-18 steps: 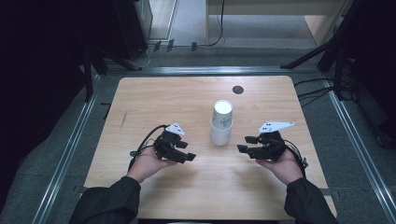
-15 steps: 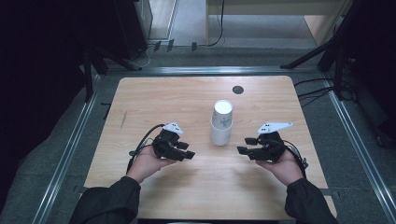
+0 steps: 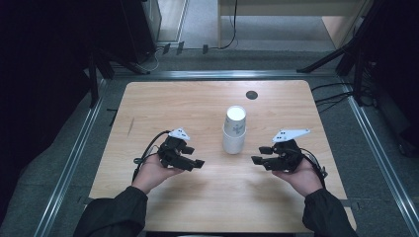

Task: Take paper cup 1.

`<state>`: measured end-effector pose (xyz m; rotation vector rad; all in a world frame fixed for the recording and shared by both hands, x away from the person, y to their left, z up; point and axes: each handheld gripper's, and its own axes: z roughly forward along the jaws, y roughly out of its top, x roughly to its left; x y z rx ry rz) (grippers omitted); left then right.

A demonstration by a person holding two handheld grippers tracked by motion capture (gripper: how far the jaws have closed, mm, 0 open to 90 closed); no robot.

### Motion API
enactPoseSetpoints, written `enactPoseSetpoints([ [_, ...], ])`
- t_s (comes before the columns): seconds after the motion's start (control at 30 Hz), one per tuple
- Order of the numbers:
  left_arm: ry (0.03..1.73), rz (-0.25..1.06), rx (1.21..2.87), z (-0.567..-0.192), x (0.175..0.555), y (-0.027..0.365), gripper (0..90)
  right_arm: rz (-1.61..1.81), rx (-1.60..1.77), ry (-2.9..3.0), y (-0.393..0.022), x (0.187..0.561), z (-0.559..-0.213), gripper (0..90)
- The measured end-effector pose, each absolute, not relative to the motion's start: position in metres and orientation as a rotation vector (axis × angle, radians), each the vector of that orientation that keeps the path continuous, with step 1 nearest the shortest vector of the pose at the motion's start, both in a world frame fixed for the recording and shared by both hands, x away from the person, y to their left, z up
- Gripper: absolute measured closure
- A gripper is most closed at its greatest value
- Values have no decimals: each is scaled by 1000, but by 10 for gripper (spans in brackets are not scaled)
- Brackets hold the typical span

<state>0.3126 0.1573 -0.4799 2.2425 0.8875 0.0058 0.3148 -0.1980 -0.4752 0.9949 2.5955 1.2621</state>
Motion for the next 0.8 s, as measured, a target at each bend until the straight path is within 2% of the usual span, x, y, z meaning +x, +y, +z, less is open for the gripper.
enactPoseSetpoints([
  [0.17,858,-28,2228,-476,312,159,278,1261,967,2613,-197,316,-477,453],
  [0.33,832,-47,2227,-475,313,160,181,1228,920,2637,-196,317,-479,435],
  [0.43,835,-28,2210,-474,313,163,173,1227,915,2637,-196,317,-477,424],
  [0.47,842,6,2208,-473,313,165,182,1230,918,2638,-196,318,-475,420],
  [0.5,855,17,2208,-473,313,166,231,1236,919,2637,-196,318,-473,414],
  [0.6,865,-20,2215,-475,315,168,265,1235,922,2643,-195,320,-467,408],
  [0.63,852,-33,2229,-477,314,168,309,1225,909,2651,-193,322,-462,405],
  [0.8,826,-21,2249,-475,310,169,315,1206,877,2666,-191,328,-450,400],
])
